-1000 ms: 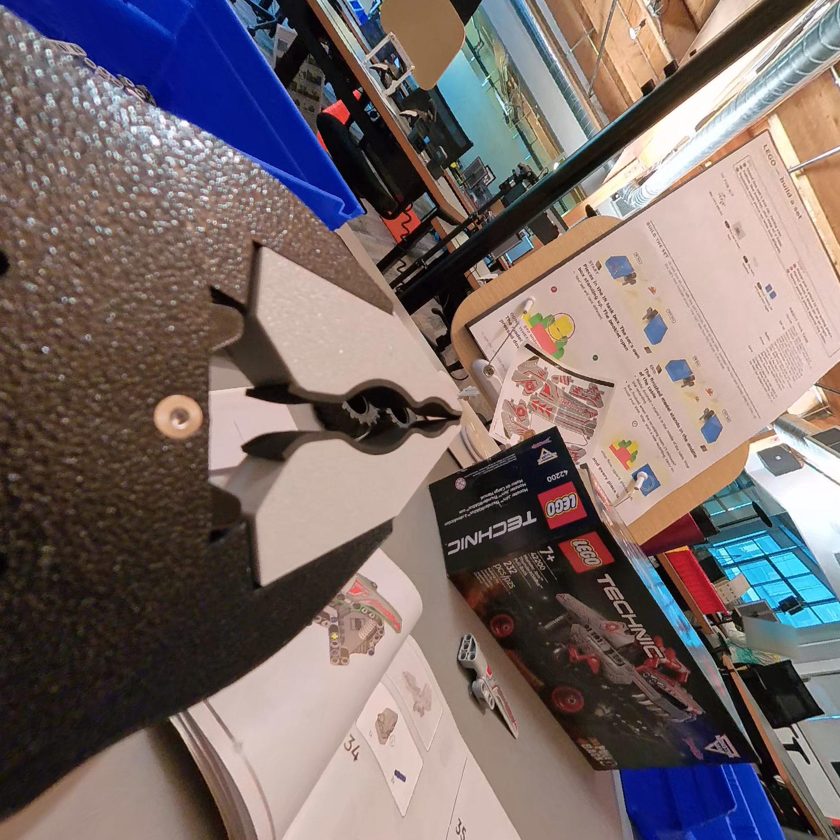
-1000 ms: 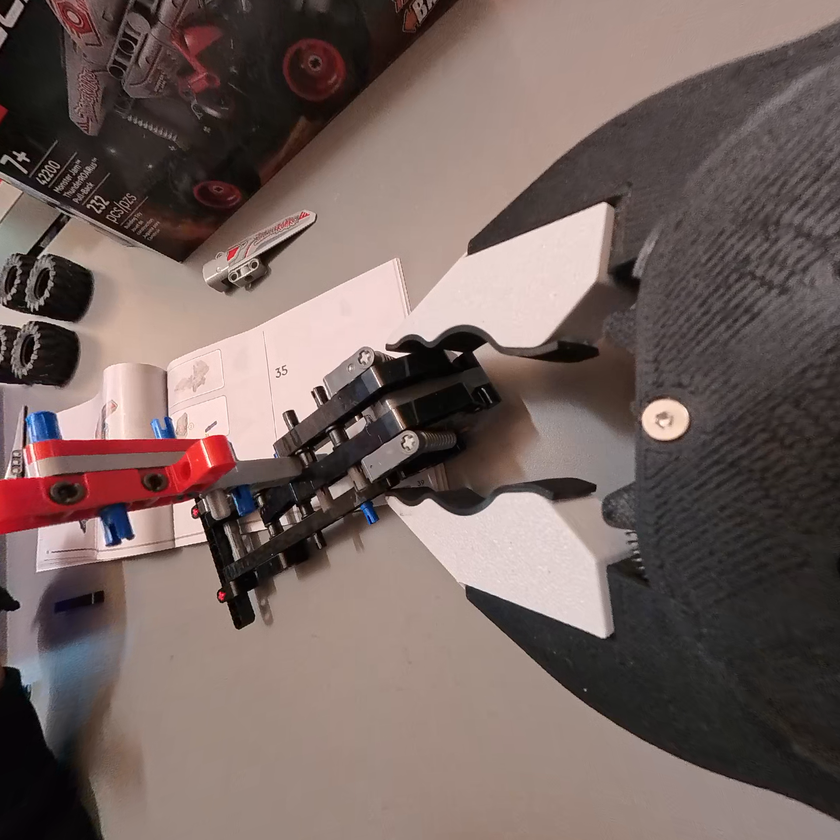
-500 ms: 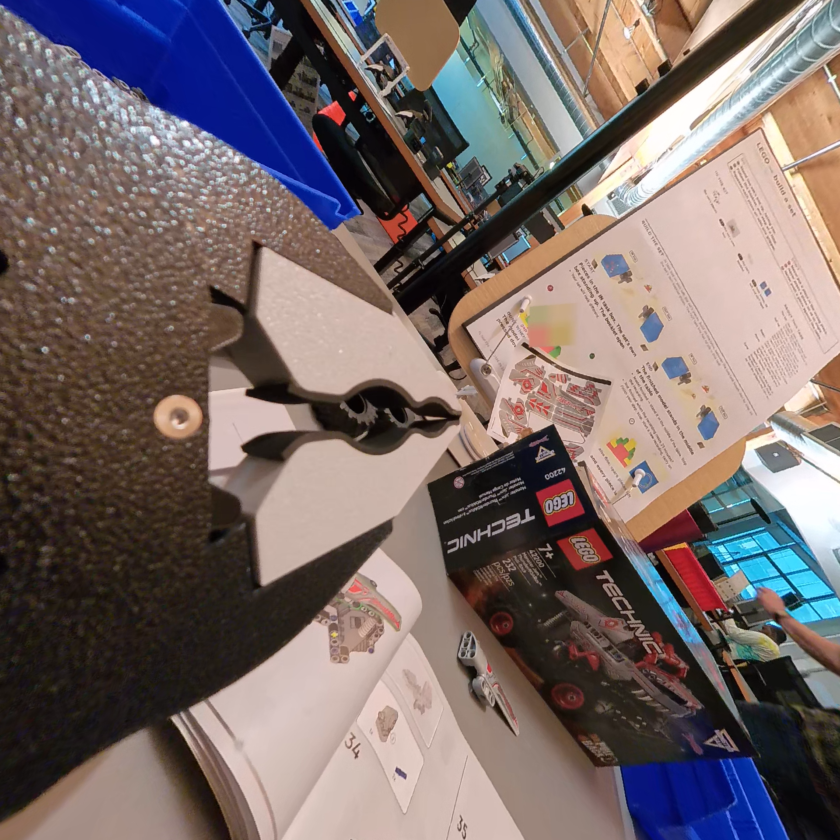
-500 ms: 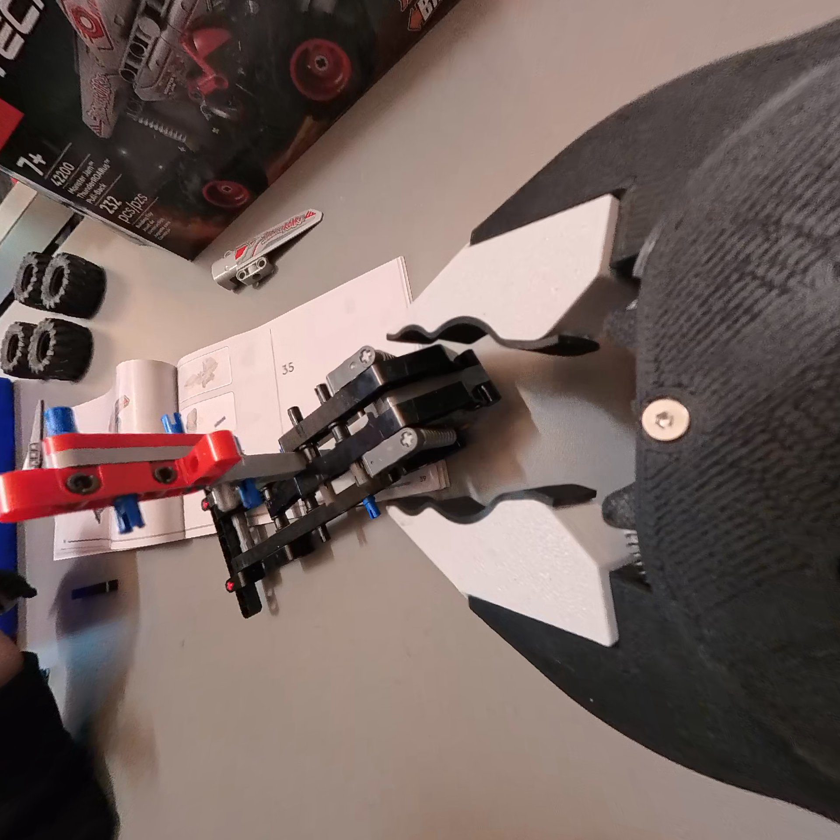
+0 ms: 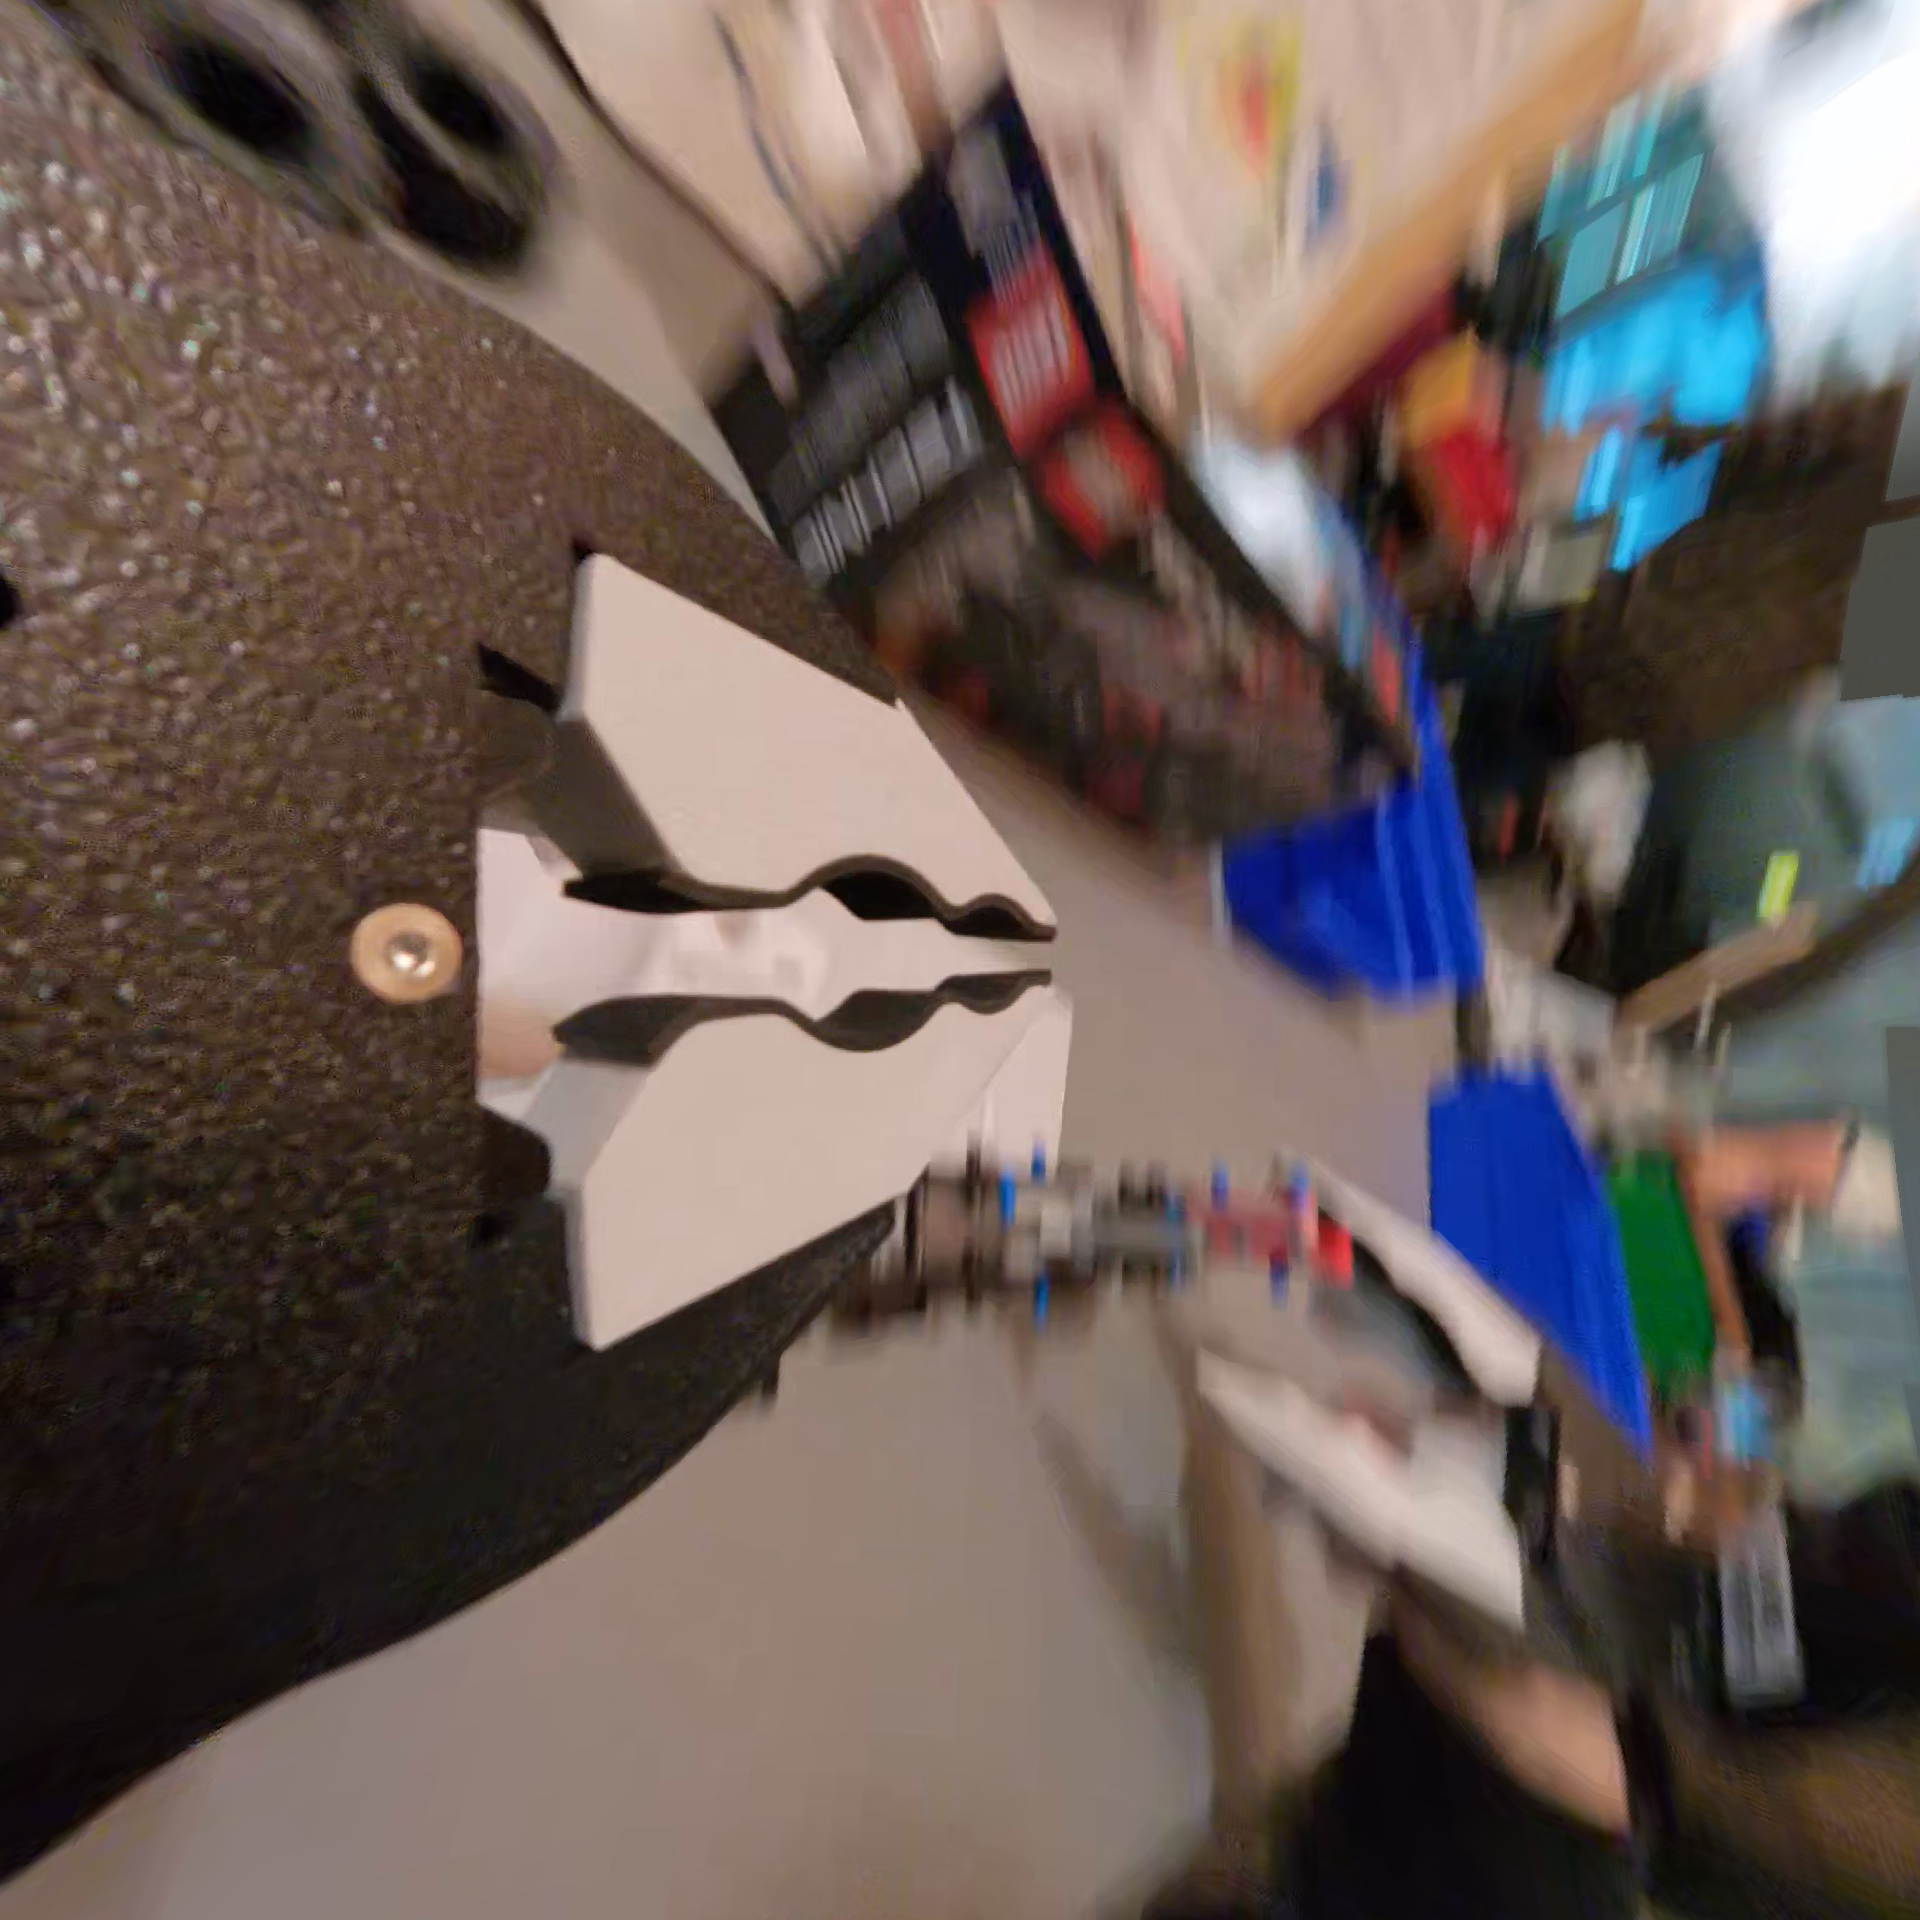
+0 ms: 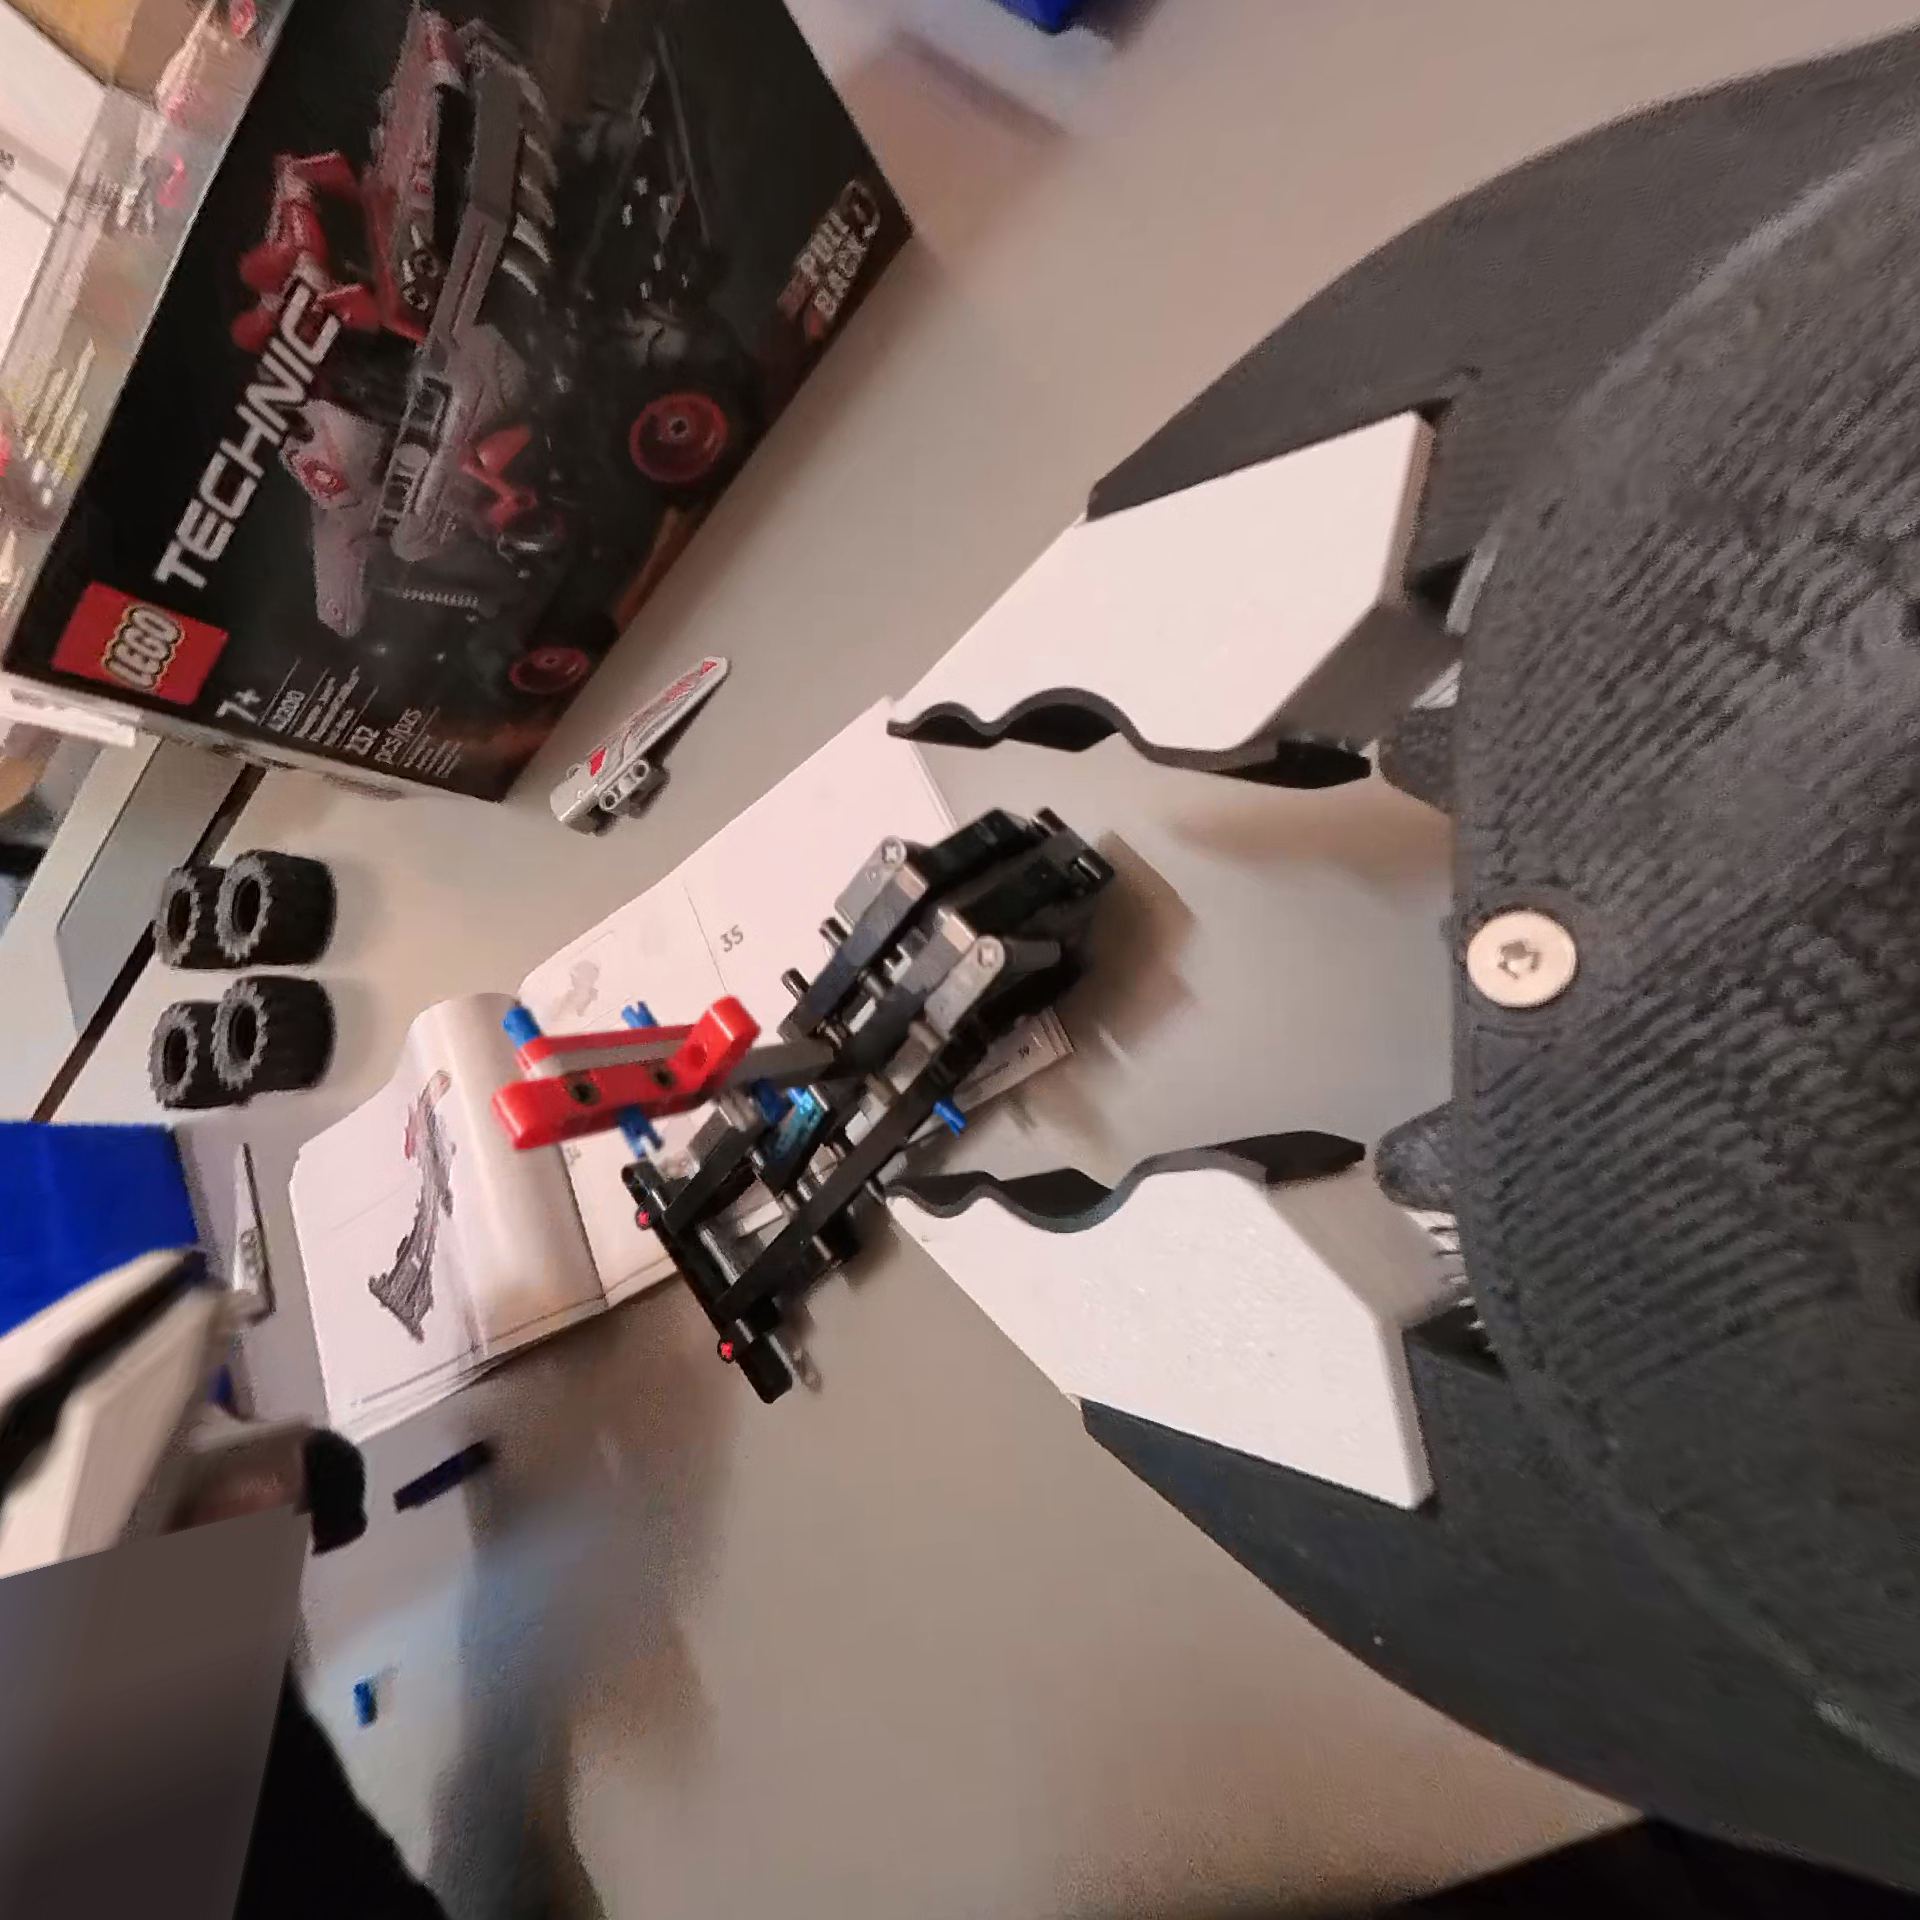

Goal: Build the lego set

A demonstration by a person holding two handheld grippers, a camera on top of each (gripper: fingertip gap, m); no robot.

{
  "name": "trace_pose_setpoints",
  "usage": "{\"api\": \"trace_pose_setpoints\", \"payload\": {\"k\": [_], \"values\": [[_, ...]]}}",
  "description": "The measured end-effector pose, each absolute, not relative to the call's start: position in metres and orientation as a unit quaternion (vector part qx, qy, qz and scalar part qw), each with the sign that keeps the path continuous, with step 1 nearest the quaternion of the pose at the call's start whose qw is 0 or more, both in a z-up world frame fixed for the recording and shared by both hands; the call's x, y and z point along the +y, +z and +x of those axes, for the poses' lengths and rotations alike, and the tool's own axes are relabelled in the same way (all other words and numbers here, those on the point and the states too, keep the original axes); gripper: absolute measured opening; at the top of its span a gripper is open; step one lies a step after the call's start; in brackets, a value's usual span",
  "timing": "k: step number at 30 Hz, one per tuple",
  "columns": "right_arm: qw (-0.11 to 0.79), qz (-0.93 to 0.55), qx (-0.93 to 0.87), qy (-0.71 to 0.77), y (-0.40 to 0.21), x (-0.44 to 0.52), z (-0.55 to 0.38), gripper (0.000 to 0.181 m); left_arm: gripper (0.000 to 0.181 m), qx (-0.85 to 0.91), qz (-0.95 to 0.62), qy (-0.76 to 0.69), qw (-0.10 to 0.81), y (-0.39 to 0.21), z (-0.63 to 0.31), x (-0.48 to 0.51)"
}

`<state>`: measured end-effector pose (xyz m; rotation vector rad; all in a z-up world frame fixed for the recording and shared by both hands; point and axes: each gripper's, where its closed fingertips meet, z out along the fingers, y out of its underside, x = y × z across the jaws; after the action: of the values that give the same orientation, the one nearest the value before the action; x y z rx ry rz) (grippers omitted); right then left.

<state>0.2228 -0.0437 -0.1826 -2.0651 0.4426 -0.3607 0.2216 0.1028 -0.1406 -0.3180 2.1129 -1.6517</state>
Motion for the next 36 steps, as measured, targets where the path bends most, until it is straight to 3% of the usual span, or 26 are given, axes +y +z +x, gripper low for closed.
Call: {"api": "trace_pose_setpoints", "payload": {"k": [3,6,14,22,36], "values": [[0.491,-0.827,0.222,-0.160,-0.178,-0.038,0.208,0.070,0.013,0.825,-0.010,-0.563,0.044,-0.158,0.190,0.066],[0.507,-0.803,0.254,-0.183,-0.178,-0.029,0.198,0.055,0.019,0.840,0.045,-0.540,0.018,-0.166,0.204,0.045],[0.520,-0.749,0.344,-0.225,-0.179,-0.020,0.198,0.027,0.023,0.788,0.090,-0.589,-0.159,-0.164,0.222,0.005],[0.528,-0.728,0.359,-0.249,-0.186,-0.011,0.211,0.028,0.018,0.777,0.120,-0.569,-0.241,-0.170,0.222,-0.004],[0.538,-0.710,0.335,-0.308,-0.184,-0.007,0.220,0.007,0.007,0.762,0.146,-0.580,-0.247,-0.175,0.217,-0.013]]}}
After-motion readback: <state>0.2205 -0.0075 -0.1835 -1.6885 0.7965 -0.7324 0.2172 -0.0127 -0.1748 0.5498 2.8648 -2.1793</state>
